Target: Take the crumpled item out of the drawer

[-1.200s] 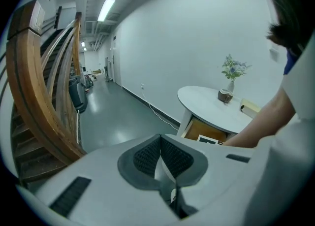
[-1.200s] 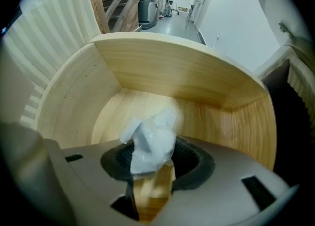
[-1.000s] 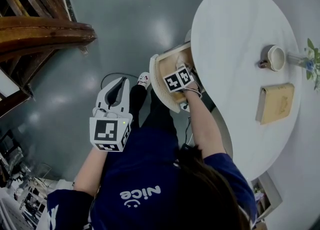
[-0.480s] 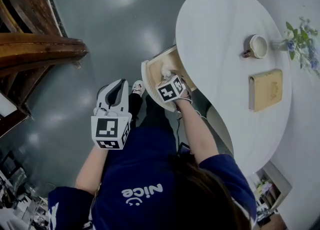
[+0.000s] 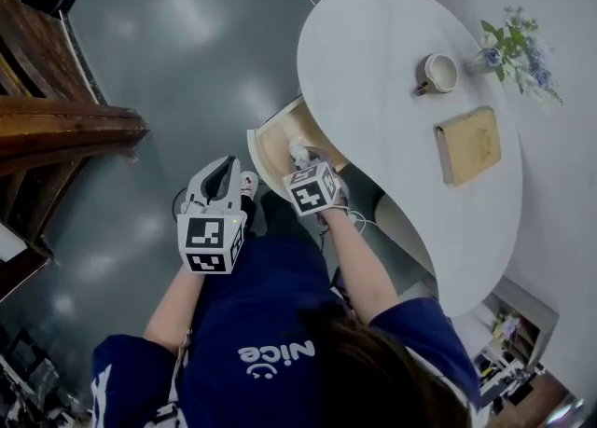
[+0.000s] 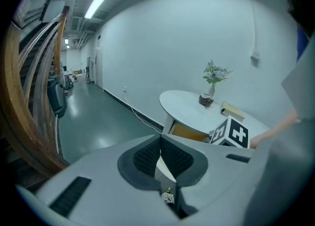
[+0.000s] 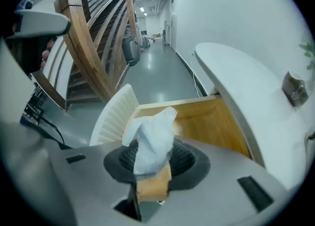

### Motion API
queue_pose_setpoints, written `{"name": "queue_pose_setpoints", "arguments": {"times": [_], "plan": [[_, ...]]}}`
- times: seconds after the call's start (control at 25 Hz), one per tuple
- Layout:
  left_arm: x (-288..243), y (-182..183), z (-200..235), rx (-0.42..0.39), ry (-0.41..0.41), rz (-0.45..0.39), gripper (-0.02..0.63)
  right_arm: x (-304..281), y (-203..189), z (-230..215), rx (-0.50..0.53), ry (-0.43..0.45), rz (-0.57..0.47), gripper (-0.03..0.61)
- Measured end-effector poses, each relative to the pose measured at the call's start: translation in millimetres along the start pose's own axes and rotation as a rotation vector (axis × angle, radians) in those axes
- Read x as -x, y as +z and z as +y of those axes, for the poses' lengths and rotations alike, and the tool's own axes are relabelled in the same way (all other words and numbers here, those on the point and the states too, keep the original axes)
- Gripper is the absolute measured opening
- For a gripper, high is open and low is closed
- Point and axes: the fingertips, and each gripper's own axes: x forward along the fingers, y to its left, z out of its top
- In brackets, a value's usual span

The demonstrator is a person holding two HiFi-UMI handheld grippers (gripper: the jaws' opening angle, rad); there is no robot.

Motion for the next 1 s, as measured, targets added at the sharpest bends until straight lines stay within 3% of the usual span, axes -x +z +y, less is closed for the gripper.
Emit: {"name": "queue_pose_setpoints", "arguments": {"times": [0.16, 0.52, 0.68, 0.84, 1.0], "plan": [[-3.2, 5.3, -7.0, 0.014, -0.048, -0.014, 0.005, 25.6, 9.6, -4.3, -0.042, -0.029, -0.047, 0.121], [-8.9, 21.4, -29.9, -0.047, -0.134, -0.05, 0.005, 81.2, 28.1, -2.4, -0.105, -0.059, -0.155, 0.121], [-8.9, 27.9, -43.6, -0.072, -0.174, -0.064, 0.005, 105.9, 31.8, -3.4, -0.191, -0.068, -0.224, 0.121], [-9.2, 33.9, -64.7, -0.053, -0.274, -0.083, 0.005, 132.0, 35.2, -13.6, -0.294, -0.099, -0.305, 0.121], [-9.4, 42.6, -79.0, -0.085, -0.305, -0.107, 0.005, 158.9, 37.9, -24.0, -0.35, -0.144, -0.379, 0.121]]}}
